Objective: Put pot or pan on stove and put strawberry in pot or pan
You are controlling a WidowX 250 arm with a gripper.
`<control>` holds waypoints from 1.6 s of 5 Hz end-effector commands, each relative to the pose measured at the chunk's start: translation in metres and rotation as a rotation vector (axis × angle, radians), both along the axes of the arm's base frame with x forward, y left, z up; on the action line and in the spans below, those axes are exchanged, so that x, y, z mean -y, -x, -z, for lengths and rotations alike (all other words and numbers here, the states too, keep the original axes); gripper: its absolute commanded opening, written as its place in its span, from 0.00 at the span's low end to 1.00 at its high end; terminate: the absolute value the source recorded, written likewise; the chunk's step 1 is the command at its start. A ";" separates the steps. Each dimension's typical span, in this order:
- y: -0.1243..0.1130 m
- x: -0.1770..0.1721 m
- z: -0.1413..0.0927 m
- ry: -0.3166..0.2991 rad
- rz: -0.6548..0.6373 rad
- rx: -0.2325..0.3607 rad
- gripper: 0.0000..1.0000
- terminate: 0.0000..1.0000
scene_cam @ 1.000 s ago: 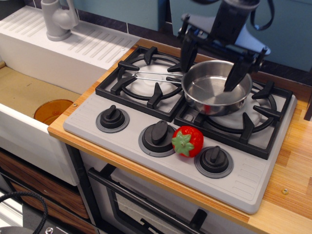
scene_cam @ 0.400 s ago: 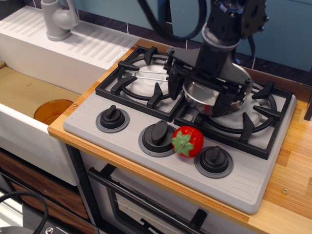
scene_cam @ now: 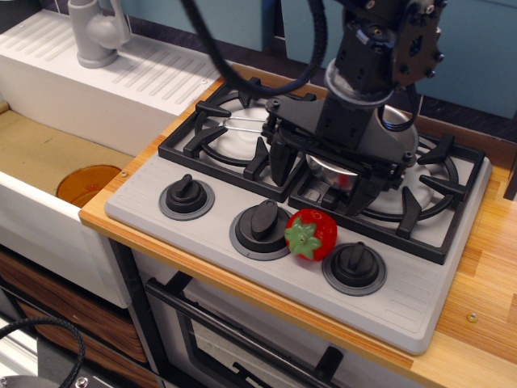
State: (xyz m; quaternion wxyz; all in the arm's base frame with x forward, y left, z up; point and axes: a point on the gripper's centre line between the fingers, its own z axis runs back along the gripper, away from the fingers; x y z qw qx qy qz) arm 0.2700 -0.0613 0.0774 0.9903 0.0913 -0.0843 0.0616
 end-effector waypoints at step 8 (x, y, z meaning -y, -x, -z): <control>-0.009 0.006 0.032 0.029 -0.029 0.162 1.00 0.00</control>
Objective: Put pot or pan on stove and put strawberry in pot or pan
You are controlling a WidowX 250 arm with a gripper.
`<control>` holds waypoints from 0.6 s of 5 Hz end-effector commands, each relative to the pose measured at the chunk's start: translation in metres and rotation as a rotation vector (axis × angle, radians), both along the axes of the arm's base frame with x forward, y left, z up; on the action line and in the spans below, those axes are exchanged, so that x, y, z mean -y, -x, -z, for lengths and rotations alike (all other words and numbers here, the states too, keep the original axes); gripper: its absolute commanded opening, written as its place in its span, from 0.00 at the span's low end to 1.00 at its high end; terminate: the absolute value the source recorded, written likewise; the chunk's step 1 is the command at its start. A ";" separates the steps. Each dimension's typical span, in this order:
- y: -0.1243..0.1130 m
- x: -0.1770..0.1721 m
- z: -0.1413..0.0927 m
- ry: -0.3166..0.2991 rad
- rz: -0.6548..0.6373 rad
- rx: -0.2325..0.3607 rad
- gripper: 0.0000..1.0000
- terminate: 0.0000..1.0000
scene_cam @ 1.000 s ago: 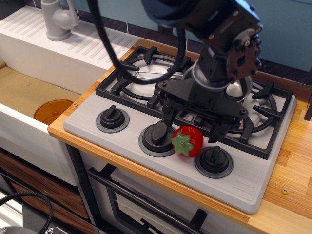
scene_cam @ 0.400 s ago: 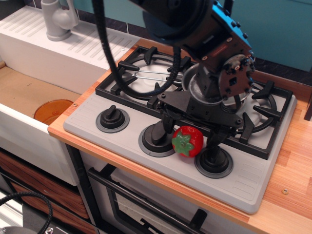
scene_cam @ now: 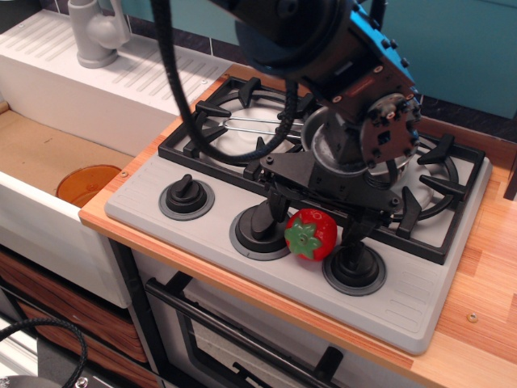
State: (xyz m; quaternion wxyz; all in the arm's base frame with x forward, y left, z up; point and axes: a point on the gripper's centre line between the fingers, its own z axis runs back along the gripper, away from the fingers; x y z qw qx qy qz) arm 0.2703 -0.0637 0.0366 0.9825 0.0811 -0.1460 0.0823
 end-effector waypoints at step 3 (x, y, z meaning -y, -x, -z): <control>-0.008 0.004 -0.009 0.042 -0.012 0.035 0.00 0.00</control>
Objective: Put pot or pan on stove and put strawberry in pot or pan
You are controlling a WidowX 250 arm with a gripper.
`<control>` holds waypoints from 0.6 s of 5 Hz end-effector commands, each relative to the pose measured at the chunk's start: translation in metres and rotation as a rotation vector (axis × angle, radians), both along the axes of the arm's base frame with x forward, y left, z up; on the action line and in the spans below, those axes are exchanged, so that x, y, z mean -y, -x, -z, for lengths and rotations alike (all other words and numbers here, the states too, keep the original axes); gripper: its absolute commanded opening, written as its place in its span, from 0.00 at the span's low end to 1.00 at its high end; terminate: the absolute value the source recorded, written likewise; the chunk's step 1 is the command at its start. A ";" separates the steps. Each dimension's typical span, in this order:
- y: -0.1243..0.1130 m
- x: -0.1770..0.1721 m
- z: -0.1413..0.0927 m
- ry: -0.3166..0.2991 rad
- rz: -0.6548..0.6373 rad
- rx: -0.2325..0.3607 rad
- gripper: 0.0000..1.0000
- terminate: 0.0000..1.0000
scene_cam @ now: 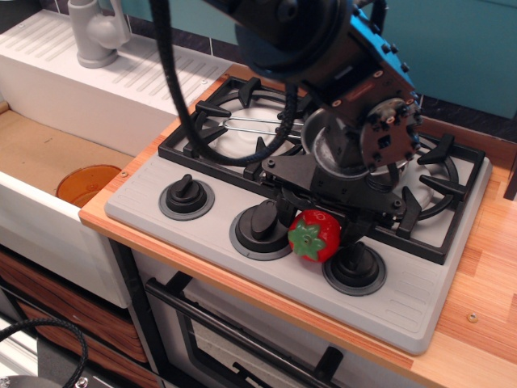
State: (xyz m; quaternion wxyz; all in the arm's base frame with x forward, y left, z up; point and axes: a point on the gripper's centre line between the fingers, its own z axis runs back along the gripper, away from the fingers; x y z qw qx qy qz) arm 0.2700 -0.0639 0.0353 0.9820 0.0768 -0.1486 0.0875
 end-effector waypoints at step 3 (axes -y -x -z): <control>-0.007 0.004 -0.008 0.065 -0.015 -0.032 0.00 0.00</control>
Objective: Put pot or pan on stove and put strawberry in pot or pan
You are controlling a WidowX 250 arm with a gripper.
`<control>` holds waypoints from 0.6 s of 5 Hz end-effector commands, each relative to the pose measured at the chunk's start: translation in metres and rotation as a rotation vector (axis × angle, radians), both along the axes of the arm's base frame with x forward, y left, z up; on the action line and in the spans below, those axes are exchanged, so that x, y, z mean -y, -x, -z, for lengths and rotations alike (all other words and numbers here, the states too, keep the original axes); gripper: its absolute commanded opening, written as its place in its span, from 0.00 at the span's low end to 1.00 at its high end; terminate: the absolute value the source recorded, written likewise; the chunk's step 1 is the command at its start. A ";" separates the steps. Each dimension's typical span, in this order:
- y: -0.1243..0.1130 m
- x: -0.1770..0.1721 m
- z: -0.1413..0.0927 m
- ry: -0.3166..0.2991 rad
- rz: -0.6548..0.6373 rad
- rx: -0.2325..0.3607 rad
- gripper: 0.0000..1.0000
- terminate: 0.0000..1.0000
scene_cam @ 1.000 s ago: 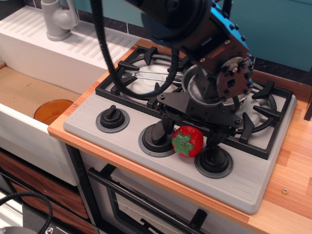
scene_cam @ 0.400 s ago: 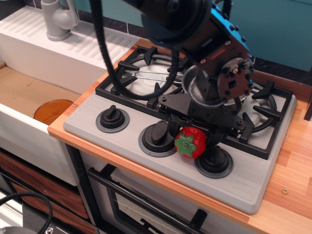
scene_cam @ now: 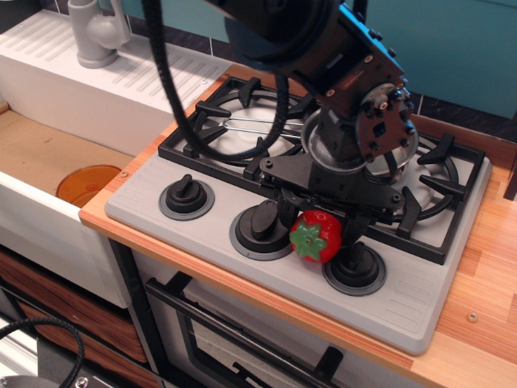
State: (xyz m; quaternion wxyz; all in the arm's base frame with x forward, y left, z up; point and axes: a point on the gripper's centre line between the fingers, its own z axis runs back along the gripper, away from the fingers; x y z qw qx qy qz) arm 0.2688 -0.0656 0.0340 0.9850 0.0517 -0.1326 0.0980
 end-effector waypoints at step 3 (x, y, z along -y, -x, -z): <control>0.001 -0.016 -0.105 -0.019 -0.068 -0.057 0.00 0.00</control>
